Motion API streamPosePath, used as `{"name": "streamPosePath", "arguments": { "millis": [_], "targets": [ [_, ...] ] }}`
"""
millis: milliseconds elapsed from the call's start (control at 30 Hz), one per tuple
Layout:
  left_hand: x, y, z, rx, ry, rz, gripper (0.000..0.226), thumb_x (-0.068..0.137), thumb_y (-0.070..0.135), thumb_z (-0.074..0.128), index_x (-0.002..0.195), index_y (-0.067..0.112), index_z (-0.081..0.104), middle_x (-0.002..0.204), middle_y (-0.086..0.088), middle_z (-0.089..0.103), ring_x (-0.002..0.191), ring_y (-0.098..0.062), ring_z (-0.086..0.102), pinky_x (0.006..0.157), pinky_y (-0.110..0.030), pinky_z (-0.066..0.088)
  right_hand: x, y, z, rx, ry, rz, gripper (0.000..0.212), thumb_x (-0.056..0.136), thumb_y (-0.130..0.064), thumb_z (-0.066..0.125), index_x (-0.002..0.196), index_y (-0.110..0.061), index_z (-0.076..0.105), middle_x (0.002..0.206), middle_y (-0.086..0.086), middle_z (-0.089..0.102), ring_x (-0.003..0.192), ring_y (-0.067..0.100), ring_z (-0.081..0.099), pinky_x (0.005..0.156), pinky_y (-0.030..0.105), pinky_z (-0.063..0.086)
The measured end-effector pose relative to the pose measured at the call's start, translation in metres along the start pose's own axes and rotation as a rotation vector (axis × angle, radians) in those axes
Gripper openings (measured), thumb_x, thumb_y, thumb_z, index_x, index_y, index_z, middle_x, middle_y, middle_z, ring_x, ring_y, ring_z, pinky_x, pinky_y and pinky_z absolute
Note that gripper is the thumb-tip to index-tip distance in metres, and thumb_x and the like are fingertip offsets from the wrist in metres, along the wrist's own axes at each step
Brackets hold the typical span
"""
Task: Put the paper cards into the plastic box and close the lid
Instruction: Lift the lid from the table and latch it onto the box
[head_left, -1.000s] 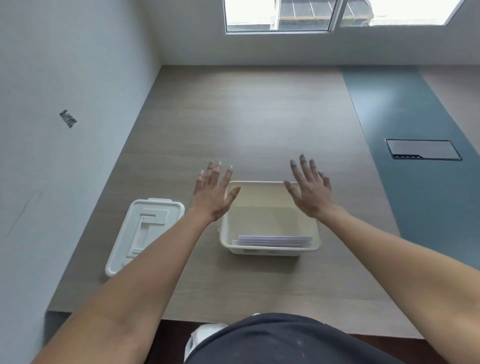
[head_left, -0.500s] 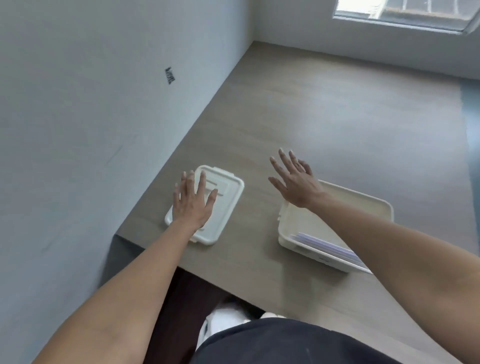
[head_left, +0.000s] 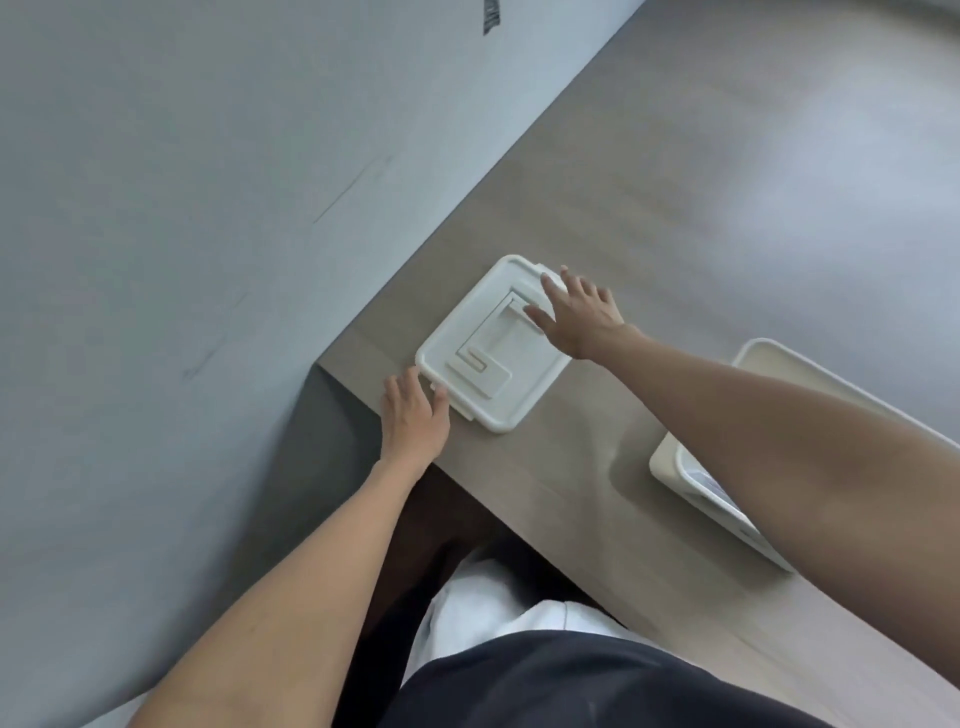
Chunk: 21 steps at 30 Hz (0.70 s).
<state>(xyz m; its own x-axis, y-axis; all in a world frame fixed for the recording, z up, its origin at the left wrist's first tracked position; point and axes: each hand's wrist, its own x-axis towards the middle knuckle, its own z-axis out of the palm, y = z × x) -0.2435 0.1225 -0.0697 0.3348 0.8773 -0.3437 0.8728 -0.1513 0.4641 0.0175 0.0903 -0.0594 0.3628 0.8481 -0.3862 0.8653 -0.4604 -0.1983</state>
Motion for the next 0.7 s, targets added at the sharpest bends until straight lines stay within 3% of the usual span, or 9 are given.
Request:
{"name": "streamPosePath", "arguments": {
  "millis": [100, 233, 333, 367, 400, 467, 600, 667, 700],
  "targets": [
    [-0.002, 0.009, 0.01, -0.238, -0.05, -0.169, 0.045, 0.099, 0.034, 0.042, 0.137, 0.012, 0.033, 0.139, -0.013, 0.035, 0.116, -0.028, 0.045, 0.092, -0.041, 0.041, 0.015, -0.006, 0.006, 0.076, -0.058, 0.095, 0.073, 0.1, -0.055, 0.031, 0.158, -0.016, 0.01, 0.165, 0.017, 0.01, 0.149, 0.037, 0.018, 0.117, 0.051, 0.021],
    [0.005, 0.024, 0.021, -0.411, 0.013, -0.354, 0.04, 0.094, 0.022, 0.049, 0.13, 0.006, 0.042, 0.129, -0.012, 0.044, 0.1, -0.024, 0.049, 0.079, -0.034, 0.042, 0.02, -0.007, 0.011, 0.221, -0.047, 0.188, 0.065, 0.1, -0.038, 0.036, 0.154, -0.008, 0.018, 0.158, 0.018, 0.027, 0.141, 0.039, 0.032, 0.113, 0.05, 0.025],
    [0.012, 0.031, 0.025, -0.481, 0.098, -0.447, 0.02, 0.089, 0.014, 0.052, 0.102, -0.001, 0.057, 0.097, -0.011, 0.058, 0.079, -0.023, 0.057, 0.061, -0.029, 0.046, 0.018, 0.0, 0.011, 0.308, 0.028, 0.209, 0.056, 0.097, -0.031, 0.04, 0.145, -0.004, 0.034, 0.145, 0.019, 0.042, 0.131, 0.04, 0.041, 0.108, 0.047, 0.03],
    [0.015, 0.031, 0.026, -0.534, 0.11, -0.483, 0.012, 0.088, 0.009, 0.051, 0.083, 0.001, 0.057, 0.079, -0.008, 0.055, 0.064, -0.019, 0.052, 0.05, -0.024, 0.04, 0.019, 0.003, 0.011, 0.337, 0.048, 0.232, 0.051, 0.096, -0.031, 0.041, 0.139, -0.003, 0.042, 0.142, 0.019, 0.044, 0.129, 0.039, 0.041, 0.107, 0.046, 0.031],
    [0.017, 0.029, 0.026, -0.589, 0.108, -0.535, 0.02, 0.087, 0.005, 0.049, 0.067, 0.005, 0.05, 0.066, -0.005, 0.048, 0.053, -0.016, 0.042, 0.045, -0.022, 0.032, 0.02, 0.005, 0.01, 0.372, 0.059, 0.273, 0.046, 0.095, -0.031, 0.042, 0.13, -0.002, 0.048, 0.139, 0.02, 0.045, 0.128, 0.039, 0.041, 0.107, 0.046, 0.031],
    [0.019, 0.024, 0.024, -0.695, 0.075, -0.646, 0.023, 0.084, 0.002, 0.049, 0.063, 0.01, 0.046, 0.062, -0.006, 0.044, 0.053, -0.018, 0.037, 0.048, -0.024, 0.03, 0.021, 0.007, 0.009, 0.445, 0.07, 0.387, 0.041, 0.093, -0.031, 0.042, 0.116, -0.001, 0.057, 0.134, 0.02, 0.047, 0.126, 0.039, 0.041, 0.107, 0.045, 0.031],
    [0.025, 0.011, 0.018, -0.854, -0.001, -0.774, 0.013, 0.085, 0.001, 0.064, 0.073, 0.006, 0.06, 0.083, -0.012, 0.065, 0.075, -0.025, 0.063, 0.072, -0.032, 0.054, 0.02, 0.008, 0.009, 0.542, 0.025, 0.568, 0.037, 0.087, -0.027, 0.048, 0.112, -0.003, 0.062, 0.136, 0.019, 0.043, 0.125, 0.037, 0.04, 0.108, 0.042, 0.032],
    [0.028, 0.004, 0.014, -0.897, -0.028, -0.766, 0.005, 0.088, 0.002, 0.068, 0.091, -0.001, 0.067, 0.093, -0.014, 0.069, 0.078, -0.024, 0.068, 0.081, -0.032, 0.057, 0.018, 0.008, 0.006, 0.556, -0.017, 0.599, 0.035, 0.088, -0.023, 0.051, 0.116, -0.004, 0.057, 0.141, 0.018, 0.038, 0.127, 0.036, 0.038, 0.11, 0.041, 0.033],
    [0.03, 0.001, 0.012, -0.906, -0.042, -0.759, 0.016, 0.088, 0.003, 0.069, 0.101, -0.004, 0.067, 0.099, -0.015, 0.07, 0.081, -0.024, 0.069, 0.083, -0.033, 0.058, 0.018, 0.009, 0.003, 0.567, -0.036, 0.599, 0.034, 0.088, -0.022, 0.052, 0.117, -0.004, 0.056, 0.142, 0.018, 0.037, 0.127, 0.035, 0.038, 0.11, 0.04, 0.034]
  ]
}}
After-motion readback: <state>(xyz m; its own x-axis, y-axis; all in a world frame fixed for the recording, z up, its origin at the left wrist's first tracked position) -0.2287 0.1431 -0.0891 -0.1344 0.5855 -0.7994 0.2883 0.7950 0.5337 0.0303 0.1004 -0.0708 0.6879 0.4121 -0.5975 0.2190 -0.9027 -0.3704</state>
